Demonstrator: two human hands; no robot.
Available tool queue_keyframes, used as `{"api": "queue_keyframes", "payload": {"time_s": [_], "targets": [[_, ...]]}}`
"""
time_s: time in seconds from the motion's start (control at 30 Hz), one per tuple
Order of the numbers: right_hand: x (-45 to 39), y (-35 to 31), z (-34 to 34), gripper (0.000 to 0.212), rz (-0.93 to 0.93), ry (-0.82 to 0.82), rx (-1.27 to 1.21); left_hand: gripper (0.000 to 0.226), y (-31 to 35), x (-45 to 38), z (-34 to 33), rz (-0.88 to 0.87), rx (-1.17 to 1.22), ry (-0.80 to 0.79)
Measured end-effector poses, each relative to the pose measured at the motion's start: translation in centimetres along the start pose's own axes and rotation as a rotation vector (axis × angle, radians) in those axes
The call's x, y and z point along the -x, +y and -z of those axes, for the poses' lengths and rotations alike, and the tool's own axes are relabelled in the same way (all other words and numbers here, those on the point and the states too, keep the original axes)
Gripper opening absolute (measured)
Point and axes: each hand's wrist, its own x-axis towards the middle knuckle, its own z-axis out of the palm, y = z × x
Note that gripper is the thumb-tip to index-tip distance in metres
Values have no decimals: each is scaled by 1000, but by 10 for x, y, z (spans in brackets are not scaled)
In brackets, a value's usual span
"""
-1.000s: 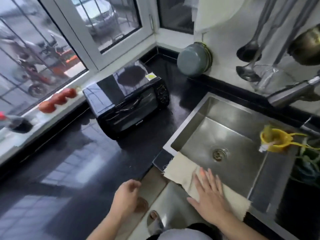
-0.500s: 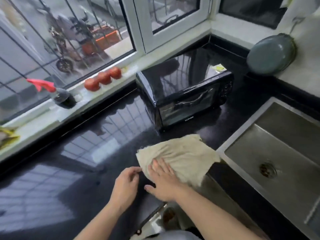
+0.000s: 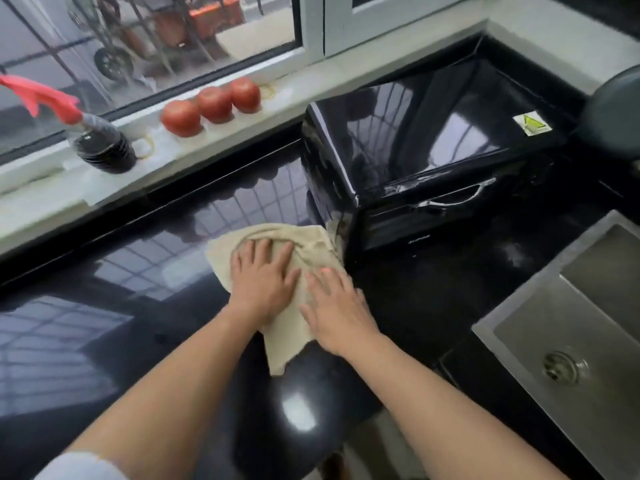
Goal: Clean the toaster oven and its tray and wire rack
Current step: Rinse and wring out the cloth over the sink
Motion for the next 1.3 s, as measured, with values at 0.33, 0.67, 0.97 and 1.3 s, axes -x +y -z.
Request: {"api": "queue_keyframes", "payload": {"time_s": [0.33, 0.67, 0.97, 1.3], "targets": [[116, 75, 4, 68, -379, 13, 139, 72, 117, 98, -13, -404, 86, -290], [82, 189, 41, 79, -343, 23, 120, 89, 210, -14, 146, -481, -276, 392], [50, 349, 117, 59, -515, 264, 154, 100, 222, -84, 168, -276, -361, 279], [-89, 455, 182, 76, -599, 229, 107, 101, 210, -169, 183, -259, -310, 352]]}}
